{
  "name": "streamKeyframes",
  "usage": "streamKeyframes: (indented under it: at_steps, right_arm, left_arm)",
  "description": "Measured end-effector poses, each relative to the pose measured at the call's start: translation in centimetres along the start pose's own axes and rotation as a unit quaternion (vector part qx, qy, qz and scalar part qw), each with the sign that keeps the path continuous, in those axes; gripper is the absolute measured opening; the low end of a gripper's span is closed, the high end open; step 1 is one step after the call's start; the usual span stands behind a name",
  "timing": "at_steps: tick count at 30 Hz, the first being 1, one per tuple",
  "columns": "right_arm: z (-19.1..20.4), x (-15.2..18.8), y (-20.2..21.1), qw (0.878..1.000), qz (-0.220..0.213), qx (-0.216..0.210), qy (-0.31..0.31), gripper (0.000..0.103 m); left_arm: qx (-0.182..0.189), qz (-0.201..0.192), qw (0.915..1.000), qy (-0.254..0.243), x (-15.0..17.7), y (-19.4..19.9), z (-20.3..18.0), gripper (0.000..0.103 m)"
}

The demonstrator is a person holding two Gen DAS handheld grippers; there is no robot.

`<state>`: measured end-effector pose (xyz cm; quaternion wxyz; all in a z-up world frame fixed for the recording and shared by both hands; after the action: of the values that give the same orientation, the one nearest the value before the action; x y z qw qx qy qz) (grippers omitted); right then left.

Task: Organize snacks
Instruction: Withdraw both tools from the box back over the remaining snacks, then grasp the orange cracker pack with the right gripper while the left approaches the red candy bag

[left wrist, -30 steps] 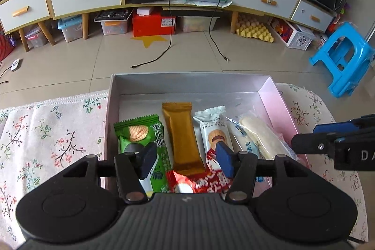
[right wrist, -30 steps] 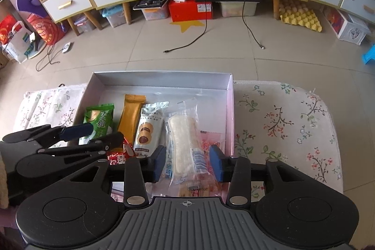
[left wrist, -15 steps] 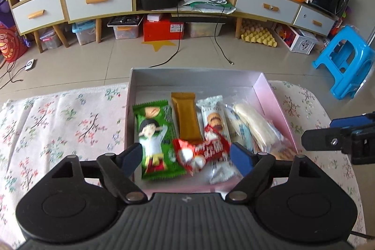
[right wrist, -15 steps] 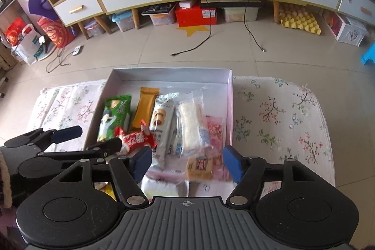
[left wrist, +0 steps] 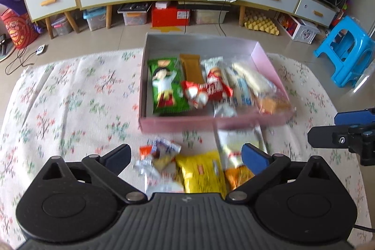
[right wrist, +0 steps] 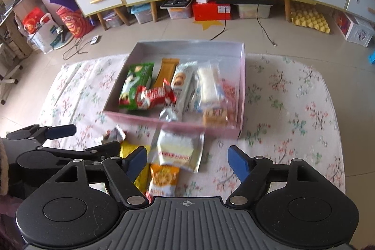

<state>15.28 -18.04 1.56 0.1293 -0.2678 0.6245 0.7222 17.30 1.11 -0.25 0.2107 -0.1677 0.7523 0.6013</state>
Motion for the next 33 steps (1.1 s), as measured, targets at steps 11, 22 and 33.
streamKeyframes:
  at_steps: [11, 22, 33]
  right_arm:
    - [1.7, 4.3, -0.5, 0.999, -0.013, 0.019, 0.037, 0.084]
    - [2.1, 8.8, -5.4, 0.999, -0.004, 0.035, 0.042, 0.084]
    - [2.2, 8.7, -6.6, 0.997, -0.017, 0.045, 0.058, 0.084]
  left_arm:
    - [-0.01, 0.0, 0.9999, 0.01, 4.9, 0.8, 1.9, 0.102]
    - [-0.024, -0.015, 0.9995, 0.012, 7.1, -0.4, 3.5, 0.102]
    - [0.012, -0.014, 0.9998, -0.003, 8.4, -1.3, 2.2, 0.102]
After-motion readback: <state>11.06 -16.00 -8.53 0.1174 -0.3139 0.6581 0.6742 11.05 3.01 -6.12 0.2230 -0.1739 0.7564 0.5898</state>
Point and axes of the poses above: each gripper's, at about its wrist camera, not at the fingertips, and y roughly against the way its jaws point, z to its left, x to its underside, the point moved 5 cm from there along -y, roughly the way its jaws point, and after that the axes turned 11 degrees about y, right-handed, at the moved point
